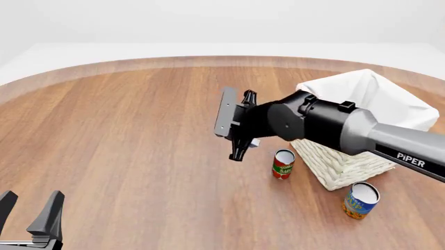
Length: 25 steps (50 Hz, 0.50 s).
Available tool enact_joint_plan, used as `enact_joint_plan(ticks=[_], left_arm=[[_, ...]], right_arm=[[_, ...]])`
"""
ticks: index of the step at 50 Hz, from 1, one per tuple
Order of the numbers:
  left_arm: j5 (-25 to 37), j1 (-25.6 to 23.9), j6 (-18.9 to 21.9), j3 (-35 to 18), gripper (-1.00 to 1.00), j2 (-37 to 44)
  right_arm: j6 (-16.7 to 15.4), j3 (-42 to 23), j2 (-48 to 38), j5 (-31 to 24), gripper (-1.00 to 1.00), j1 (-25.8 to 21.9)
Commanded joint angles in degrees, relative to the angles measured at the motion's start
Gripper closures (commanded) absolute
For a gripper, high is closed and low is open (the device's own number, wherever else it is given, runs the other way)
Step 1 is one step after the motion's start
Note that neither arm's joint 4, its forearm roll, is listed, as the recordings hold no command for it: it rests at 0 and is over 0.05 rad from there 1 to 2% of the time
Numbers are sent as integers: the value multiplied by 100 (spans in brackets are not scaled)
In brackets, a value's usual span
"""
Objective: Pick up the alphabet soup and the cream cheese box, and put them in the basket.
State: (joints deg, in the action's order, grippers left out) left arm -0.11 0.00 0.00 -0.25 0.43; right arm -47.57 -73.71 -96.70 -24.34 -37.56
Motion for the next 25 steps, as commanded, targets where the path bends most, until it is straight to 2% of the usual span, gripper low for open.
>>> enact_joint_plan(ticks=[1,7,14,15,19,21,23,25], left_arm=[[0,0,0,0,-100,0],[0,0,0,0,-100,0],[0,0,0,0,-100,0],[0,0,0,0,-100,0],[0,0,0,0,-100,0],[0,0,0,0,-100,0],[0,0,0,0,-100,0],[0,0,0,0,-100,0]], right_arm=[[333,276,414,248,100,-27],[682,365,691,268,100,-112],[714,465,845,309,100,-85],[840,415,937,283,100,-93],[884,452,1030,301,100,-75],[1064,464,1179,298,100,-165],[1035,505,1207,298,100,-159],[1148,513,1299,300,100,-207]])
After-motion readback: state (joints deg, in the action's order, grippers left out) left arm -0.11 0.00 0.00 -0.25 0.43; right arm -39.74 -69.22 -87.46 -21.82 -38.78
